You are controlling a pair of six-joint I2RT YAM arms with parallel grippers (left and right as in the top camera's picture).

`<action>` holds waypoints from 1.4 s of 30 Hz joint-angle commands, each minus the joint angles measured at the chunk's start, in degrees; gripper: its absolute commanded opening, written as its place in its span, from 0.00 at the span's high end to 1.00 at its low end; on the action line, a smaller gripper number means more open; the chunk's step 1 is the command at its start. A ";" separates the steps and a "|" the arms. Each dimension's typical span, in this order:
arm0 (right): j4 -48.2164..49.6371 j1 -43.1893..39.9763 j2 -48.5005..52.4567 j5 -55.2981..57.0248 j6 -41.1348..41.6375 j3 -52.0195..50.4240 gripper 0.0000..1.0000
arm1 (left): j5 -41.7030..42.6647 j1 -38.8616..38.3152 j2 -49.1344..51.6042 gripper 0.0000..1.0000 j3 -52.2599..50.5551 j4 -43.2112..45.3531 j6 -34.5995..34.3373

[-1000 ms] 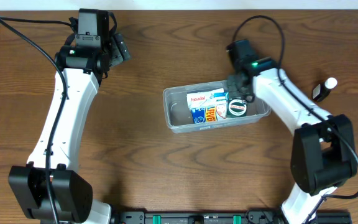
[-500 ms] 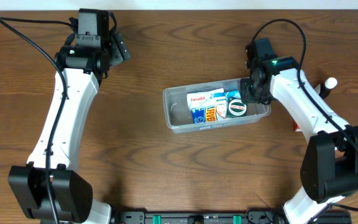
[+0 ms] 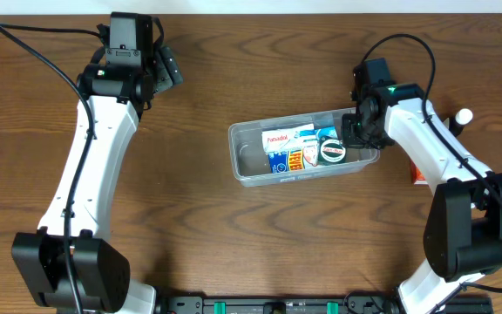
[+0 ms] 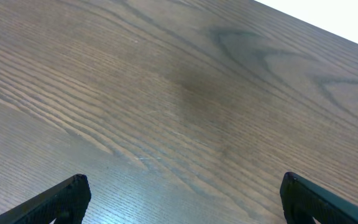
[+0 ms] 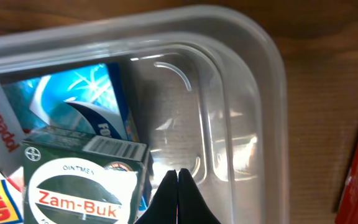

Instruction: Pack container

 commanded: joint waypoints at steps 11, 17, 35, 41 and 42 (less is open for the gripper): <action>5.14 -0.15 0.57 -1.27 -1.42 -4.28 0.99 | -0.66 0.02 -0.22 0.02 0.57 -0.15 0.98; 6.19 -0.15 0.68 -6.71 -4.33 -4.35 0.99 | -0.66 0.02 -0.24 0.02 0.57 -0.15 1.01; 8.41 -0.17 0.68 -8.13 -8.52 -4.35 0.89 | -0.66 0.02 -0.22 0.02 0.57 -0.15 1.01; 8.35 -0.22 0.68 -6.80 -9.42 -4.35 0.54 | -0.74 0.04 -0.22 0.02 0.57 3.63 0.94; 8.37 -0.22 0.68 -5.75 -9.42 -4.37 0.54 | 0.09 0.02 -0.24 0.02 0.57 3.56 0.96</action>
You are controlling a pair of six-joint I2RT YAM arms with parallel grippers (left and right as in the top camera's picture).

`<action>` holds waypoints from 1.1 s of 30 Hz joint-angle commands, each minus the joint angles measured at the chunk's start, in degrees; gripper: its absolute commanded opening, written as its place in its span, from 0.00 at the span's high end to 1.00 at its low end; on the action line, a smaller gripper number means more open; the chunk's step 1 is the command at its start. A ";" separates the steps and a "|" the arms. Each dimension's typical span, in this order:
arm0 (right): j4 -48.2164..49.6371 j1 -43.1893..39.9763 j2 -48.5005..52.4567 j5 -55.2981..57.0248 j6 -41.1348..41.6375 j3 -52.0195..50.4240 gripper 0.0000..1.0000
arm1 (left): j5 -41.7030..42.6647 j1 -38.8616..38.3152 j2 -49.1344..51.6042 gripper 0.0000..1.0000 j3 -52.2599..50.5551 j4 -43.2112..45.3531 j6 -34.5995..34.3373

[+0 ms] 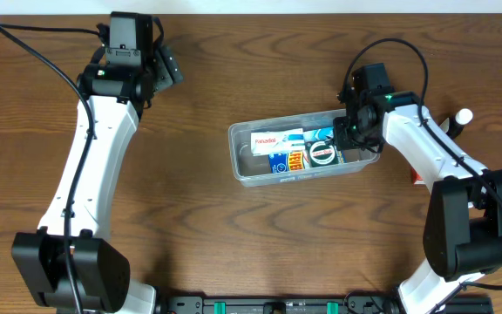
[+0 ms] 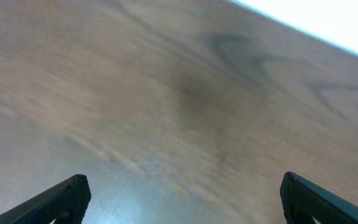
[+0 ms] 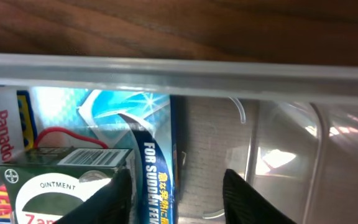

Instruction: Pack container

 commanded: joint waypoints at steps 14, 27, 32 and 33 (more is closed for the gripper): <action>1.90 -0.20 0.52 2.99 -1.84 -0.33 0.90 | 3.08 -0.09 -0.26 0.02 0.57 -9.38 2.34; 3.15 -0.22 0.52 3.04 -1.81 -0.17 0.99 | 12.48 -2.10 -0.22 0.94 -6.21 -15.17 -0.15; 3.19 -0.22 0.52 3.15 -1.81 -0.22 0.99 | 14.01 -6.27 -0.22 0.94 -16.20 -8.09 -0.96; 3.17 -0.22 0.52 3.61 -1.81 -0.22 0.99 | 14.03 -7.04 -0.22 0.94 -17.86 -6.27 -0.96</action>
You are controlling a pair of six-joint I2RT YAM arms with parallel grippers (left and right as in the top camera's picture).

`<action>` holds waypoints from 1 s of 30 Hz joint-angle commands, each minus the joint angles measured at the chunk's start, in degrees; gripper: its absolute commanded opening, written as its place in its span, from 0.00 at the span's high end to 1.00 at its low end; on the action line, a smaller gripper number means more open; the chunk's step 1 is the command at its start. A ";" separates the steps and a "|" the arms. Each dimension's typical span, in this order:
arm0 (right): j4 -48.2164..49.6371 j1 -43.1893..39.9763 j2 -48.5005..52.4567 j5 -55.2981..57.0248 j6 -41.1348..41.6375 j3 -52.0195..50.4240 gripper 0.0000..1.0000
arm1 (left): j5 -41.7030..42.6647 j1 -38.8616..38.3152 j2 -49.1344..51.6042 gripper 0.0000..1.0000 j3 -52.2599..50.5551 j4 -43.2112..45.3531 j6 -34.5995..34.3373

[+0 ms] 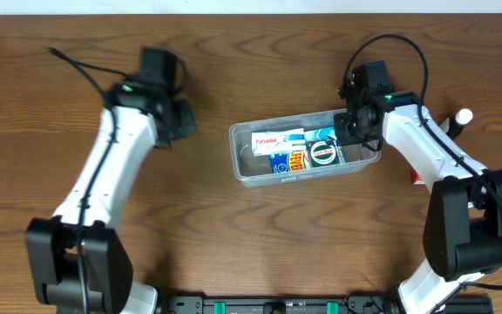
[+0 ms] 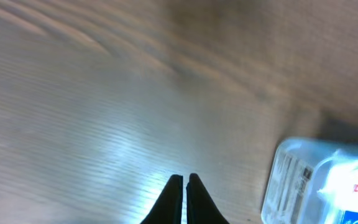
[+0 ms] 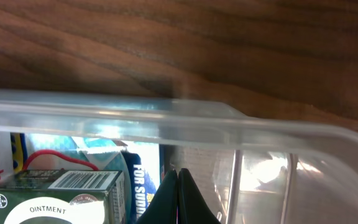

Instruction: Pack container

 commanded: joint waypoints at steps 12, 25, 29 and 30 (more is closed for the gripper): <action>0.13 -0.17 0.57 3.06 -0.02 -1.33 0.99 | 9.55 -7.91 -0.20 0.94 -10.97 13.60 -2.82; 1.44 -0.02 0.57 5.79 1.99 -2.99 0.99 | 11.41 -7.91 -0.20 0.94 -11.45 17.14 -2.78; 1.46 0.59 0.57 5.79 3.89 -2.99 0.99 | 13.05 -7.91 -0.20 0.94 -11.45 17.59 -2.78; 1.49 0.79 0.57 5.81 3.87 -2.99 0.99 | 13.05 -7.91 -0.20 0.94 -11.45 17.59 -2.78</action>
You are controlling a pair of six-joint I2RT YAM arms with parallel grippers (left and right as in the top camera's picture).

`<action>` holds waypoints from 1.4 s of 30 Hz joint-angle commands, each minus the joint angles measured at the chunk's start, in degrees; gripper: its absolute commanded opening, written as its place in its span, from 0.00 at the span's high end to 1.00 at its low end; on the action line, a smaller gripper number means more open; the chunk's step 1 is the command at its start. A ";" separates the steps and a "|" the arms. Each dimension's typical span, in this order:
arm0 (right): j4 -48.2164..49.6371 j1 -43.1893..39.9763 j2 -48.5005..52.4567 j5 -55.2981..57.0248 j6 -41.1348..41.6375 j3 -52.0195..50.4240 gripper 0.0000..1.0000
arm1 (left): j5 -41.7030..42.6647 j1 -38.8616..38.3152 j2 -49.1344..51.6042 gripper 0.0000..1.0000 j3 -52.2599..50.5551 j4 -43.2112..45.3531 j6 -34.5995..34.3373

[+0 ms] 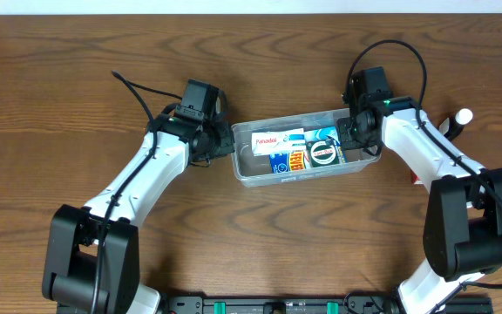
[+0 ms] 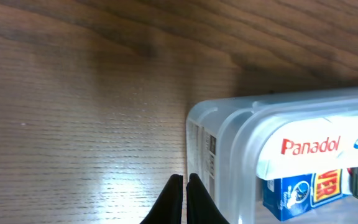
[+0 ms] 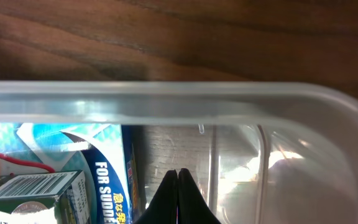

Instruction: Pack container

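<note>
A clear plastic container (image 1: 236,150) lies at the table's middle. It holds a white Panadol box (image 1: 273,139), a blue box (image 1: 279,162) and a green Zam-Buk box (image 1: 324,152). My left gripper (image 1: 221,139) is shut and holds nothing. Its tips (image 2: 186,182) sit on the wood just outside the container's left wall (image 2: 219,134). My right gripper (image 1: 356,131) is also shut and holds nothing. Its tips (image 3: 178,175) are low inside the container's right end, beside a blue box (image 3: 104,168) and below the far rim (image 3: 166,99).
A red box (image 1: 417,177) lies on the table right of the right arm. A small white-tipped object (image 1: 465,115) stands at the far right. Cables loop above both arms.
My left gripper, still shut, has moved from the open table left of the container to its left wall. The right gripper stays shut in the container's right end, shifted slightly.
At first my left gripper was open at the far back left and my right was shut in the container's right end. Then the right was open and the boxes lay further left. Later both grippers were shut, the left nearer the container, now at its wall.
</note>
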 commanded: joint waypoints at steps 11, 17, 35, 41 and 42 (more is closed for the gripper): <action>0.39 0.94 0.57 1.25 3.17 -0.52 0.99 | 5.68 0.02 -0.22 0.94 -0.28 1.62 0.66; 1.22 0.94 0.57 2.27 4.68 -1.25 0.99 | 5.68 0.02 -0.22 0.94 -0.28 1.75 0.66; 3.41 0.94 2.40 -0.33 6.86 -2.97 0.99 | 5.68 0.02 -0.22 0.94 -0.28 1.70 0.63; 4.85 0.94 2.38 -6.27 6.86 -2.95 0.99 | 5.73 0.02 -0.22 0.94 -0.28 1.64 0.63; 4.92 0.94 2.38 -6.91 6.86 -2.95 0.99 | 5.73 0.02 -0.22 0.94 -0.28 1.60 0.63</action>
